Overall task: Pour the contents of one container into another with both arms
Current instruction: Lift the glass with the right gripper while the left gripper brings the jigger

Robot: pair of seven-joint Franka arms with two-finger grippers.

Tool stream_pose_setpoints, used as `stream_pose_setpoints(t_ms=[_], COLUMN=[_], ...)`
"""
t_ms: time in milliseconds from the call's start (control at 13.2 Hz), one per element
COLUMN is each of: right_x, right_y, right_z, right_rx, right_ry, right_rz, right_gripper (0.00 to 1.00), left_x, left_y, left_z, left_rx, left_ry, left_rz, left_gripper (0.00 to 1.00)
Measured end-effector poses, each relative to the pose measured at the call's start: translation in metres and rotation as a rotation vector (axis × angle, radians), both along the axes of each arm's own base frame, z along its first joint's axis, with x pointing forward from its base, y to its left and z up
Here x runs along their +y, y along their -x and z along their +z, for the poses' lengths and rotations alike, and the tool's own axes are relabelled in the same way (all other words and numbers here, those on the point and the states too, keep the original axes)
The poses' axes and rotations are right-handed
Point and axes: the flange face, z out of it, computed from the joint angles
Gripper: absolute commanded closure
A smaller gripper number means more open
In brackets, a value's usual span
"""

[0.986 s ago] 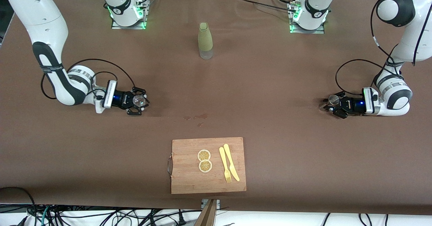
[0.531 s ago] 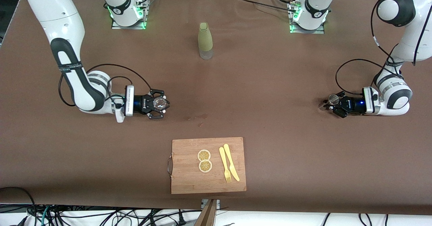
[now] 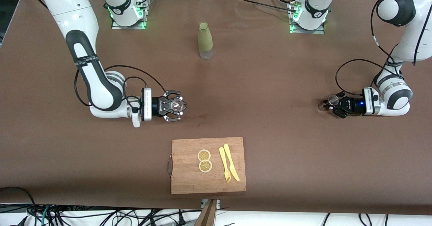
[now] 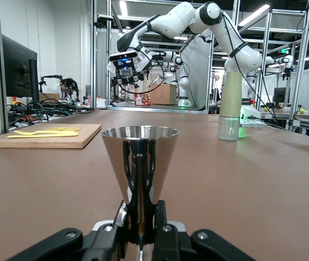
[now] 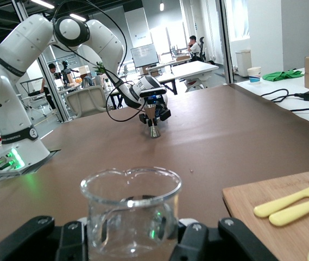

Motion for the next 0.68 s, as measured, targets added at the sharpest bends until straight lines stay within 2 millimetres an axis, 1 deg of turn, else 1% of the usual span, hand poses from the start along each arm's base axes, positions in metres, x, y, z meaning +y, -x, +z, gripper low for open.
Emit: stream_pose_setpoints(t_ms=[152,227,303,379,455,682], right_x=[0.027,0.041,0.054,0.065,0.075,0.1], right_y=[-0.007,-0.008,-0.009,-0.008,-0.007,-0.003], right_z=[0.018,0.026,0.033,0.037,0.04,0.049], right_rx=[0.015,0.019,0.023,0.027,0.03,0.042], right_ry=[0.029,0.043,0.059,0.075,0.089,0.126], right_rz=[-0.019,-0.029,-0.04,-0.053,-0.063,-0.102], right_gripper=[0.89,0.89,0.89,0.89,0.89,0.89], left_x=[-0.024,-0.04,-0.062,-0.087,-0.117,-0.216], left_y=[-0.018,-0.03,-0.041,-0.051,-0.06,-0.078], left_z=[0.023,0.036,0.046,0.053,0.057,0.058], left_rx=[0.01,0.007,-0.001,-0.009,-0.017,-0.028], left_ry=[-0.011,-0.006,0.01,0.035,0.063,0.076], left_rz=[-0.038,-0.044,-0.047,-0.049,-0.053,-0.081], left_gripper=[1.0,1.0,1.0,1.0,1.0,1.0])
